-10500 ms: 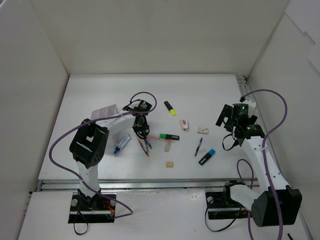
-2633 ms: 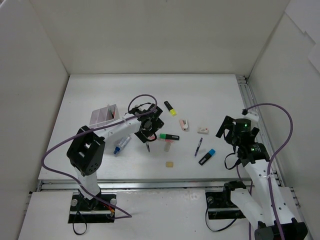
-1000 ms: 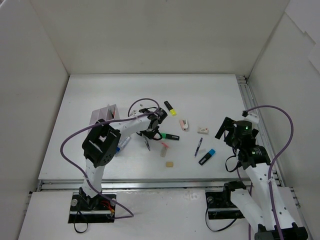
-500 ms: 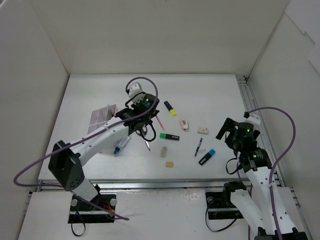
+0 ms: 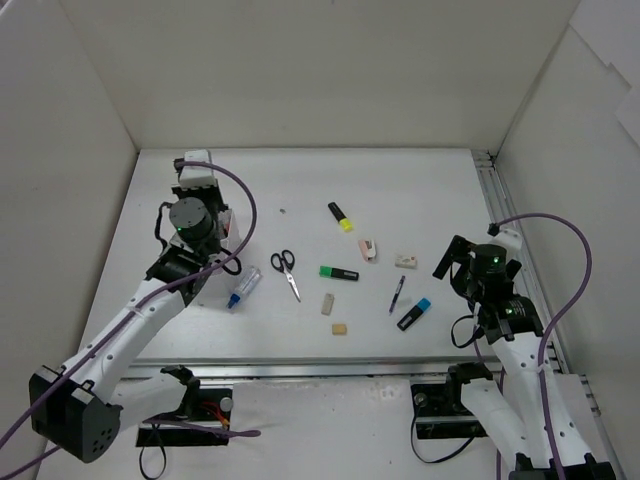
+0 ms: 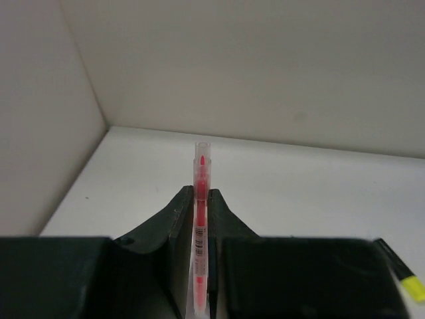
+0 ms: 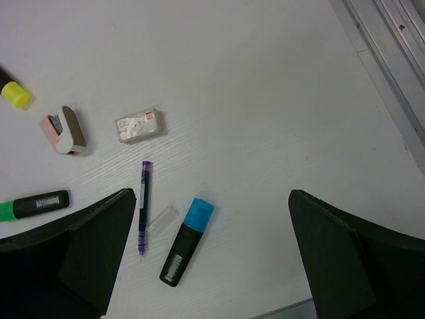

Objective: Sort the stationery into containers
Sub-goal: Place the pen in the storage box.

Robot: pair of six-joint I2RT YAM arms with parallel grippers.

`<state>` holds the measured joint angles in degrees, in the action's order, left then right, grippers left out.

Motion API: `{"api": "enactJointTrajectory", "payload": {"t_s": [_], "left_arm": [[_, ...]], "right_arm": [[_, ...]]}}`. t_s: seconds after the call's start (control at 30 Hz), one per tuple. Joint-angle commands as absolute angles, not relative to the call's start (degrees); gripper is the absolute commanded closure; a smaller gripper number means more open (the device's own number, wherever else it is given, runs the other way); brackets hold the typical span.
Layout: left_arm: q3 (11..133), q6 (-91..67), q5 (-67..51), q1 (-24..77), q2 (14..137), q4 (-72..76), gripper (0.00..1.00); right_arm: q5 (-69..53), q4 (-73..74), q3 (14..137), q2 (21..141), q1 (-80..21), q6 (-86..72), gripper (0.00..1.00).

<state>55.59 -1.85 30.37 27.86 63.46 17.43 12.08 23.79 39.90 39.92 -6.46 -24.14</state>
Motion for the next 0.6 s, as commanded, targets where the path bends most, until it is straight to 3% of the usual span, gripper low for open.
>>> {"api": "enactJointTrajectory", "payload": {"t_s": [0.0, 0.27, 0.57], "left_arm": [[51.3, 5.9, 23.3, 21.8, 62.1, 30.6, 1.00], [46.8, -2.8, 10.6, 11.1, 68.1, 37.4, 1.00], [42.9, -9.1, 6.4, 9.8, 70.1, 42.0, 1.00]], "right_arm": [[15.0, 21.3, 40.5, 40.2, -6.9, -24.2, 0.02], [15.5, 21.4, 40.8, 41.0, -6.8, -24.0, 0.02], [15.9, 21.2, 40.8, 41.2, -6.8, -24.0, 0.02]]}}
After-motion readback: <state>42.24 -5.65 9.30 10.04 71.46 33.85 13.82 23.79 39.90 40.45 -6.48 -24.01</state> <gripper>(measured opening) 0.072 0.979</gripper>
